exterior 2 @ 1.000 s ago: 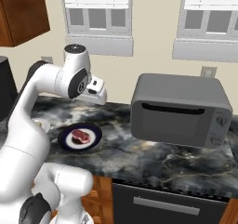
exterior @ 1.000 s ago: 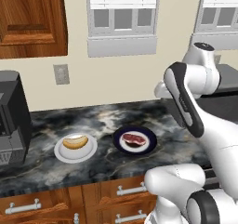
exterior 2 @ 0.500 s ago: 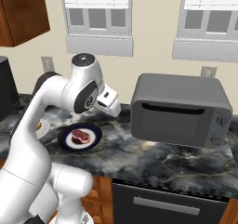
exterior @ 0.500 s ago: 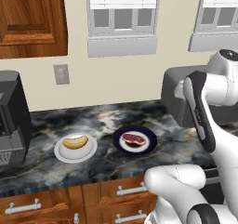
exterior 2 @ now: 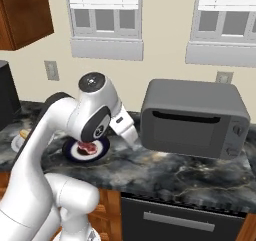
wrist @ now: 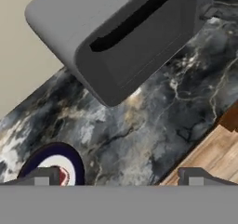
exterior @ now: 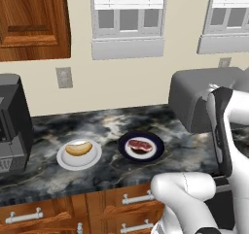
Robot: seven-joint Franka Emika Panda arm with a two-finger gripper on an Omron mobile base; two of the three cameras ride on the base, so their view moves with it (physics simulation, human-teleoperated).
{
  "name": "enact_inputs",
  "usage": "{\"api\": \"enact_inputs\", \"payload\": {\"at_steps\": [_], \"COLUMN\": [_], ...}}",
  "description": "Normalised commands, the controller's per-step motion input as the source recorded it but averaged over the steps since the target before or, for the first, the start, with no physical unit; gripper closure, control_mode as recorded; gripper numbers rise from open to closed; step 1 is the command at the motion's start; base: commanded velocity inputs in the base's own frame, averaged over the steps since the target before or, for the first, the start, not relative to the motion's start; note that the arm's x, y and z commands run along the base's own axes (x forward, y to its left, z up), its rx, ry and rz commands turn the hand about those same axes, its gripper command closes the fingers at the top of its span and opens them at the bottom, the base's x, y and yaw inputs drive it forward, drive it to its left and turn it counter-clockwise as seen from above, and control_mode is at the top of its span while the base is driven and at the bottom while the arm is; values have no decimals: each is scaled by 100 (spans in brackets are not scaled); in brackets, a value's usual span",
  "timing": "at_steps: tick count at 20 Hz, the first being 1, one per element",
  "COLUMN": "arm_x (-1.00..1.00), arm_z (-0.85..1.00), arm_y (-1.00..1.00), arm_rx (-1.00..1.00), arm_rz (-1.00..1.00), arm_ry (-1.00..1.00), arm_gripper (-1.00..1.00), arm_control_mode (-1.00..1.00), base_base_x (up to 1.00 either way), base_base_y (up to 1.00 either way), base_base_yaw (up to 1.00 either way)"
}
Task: Open the toaster oven door. Place the hotdog bun on the bottom rack in the toaster oven and place the steak on the top rack.
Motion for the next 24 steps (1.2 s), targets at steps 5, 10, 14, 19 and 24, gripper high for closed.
{"api": "enact_inputs", "payload": {"at_steps": [5,10,14,19,24], "arm_x": [-13,-5,-1,0,-3], "arm_z": [17,23,15,21,35], "arm_y": [-44,-27,-17,-22,-15], "arm_rx": [8,8,9,12,17], "arm_rz": [-31,-27,-23,-15,-7], "arm_ry": [-18,-17,-18,-20,-15], "arm_gripper": [-100,-100,-100,-100,-100], "arm_control_mode": [-100,-100,-100,-100,-100], "base_base_x": [0,0,0,0,0], "base_base_y": [0,0,0,0,0], "base_base_yaw": [0,0,0,0,0]}}
